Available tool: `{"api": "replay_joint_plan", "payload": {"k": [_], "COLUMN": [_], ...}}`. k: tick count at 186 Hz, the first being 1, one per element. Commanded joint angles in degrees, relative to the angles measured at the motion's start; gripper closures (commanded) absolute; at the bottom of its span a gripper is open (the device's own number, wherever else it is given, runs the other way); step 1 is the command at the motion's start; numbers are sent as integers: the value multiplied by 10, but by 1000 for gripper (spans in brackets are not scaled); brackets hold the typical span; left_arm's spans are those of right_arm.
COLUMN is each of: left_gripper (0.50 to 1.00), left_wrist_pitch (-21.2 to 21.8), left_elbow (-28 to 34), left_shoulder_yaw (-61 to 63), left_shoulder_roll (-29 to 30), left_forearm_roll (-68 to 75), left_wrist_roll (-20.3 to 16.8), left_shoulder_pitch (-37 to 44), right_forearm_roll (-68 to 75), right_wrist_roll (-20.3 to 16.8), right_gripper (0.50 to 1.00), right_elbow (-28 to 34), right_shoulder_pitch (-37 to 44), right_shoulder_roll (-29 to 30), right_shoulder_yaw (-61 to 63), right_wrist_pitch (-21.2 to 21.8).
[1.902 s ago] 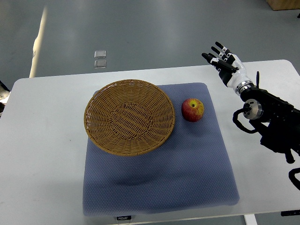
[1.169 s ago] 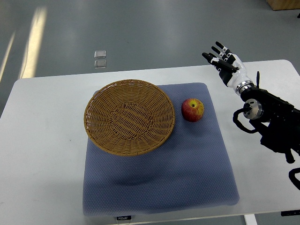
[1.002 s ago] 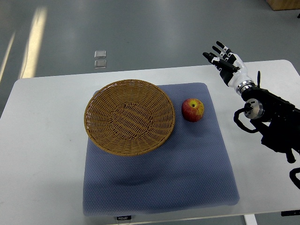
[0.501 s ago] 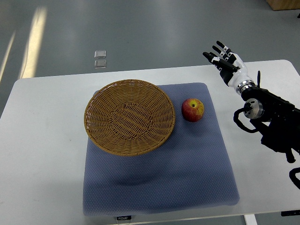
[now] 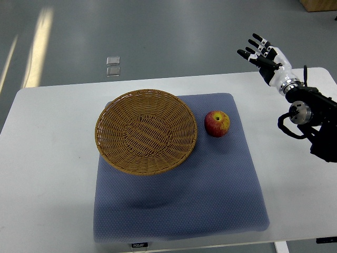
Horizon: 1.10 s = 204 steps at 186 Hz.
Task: Place red apple in basket with right hand
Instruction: 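Reach the right hand forward and down toward the red apple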
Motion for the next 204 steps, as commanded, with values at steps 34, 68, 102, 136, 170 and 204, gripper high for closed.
{"api": "replay_joint_plan", "payload": {"k": [34, 68, 102, 136, 170, 204], "left_gripper": [500, 500, 500, 500, 500, 500], "left_wrist_pitch": [0, 0, 0, 0, 0, 0], "left_elbow": [0, 0, -1, 0, 0, 0], "left_shoulder_yaw": [0, 0, 0, 0, 0, 0], "left_shoulder_roll": [0, 0, 0, 0, 0, 0], "left_forearm_roll": [0, 0, 0, 0, 0, 0], "left_wrist_roll": [0, 0, 0, 0, 0, 0], "left_shoulder_pitch": [0, 0, 0, 0, 0, 0], "right_forearm_roll": [-158, -429, -618, -739, -810, -877], "right_wrist_roll": [40, 97, 124, 125, 125, 125], "right_gripper": [576, 579, 576, 576, 579, 579], "right_elbow": [73, 182, 254, 291, 288, 275], "right_shoulder_pitch": [20, 34, 61, 91, 120, 140], "right_shoulder_roll": [-65, -129, -176, -191, -185, -163], "right_shoulder_yaw": [-15, -21, -22, -50, -114, -218], "right_wrist_pitch": [-1, 7, 66, 118, 113, 45]}}
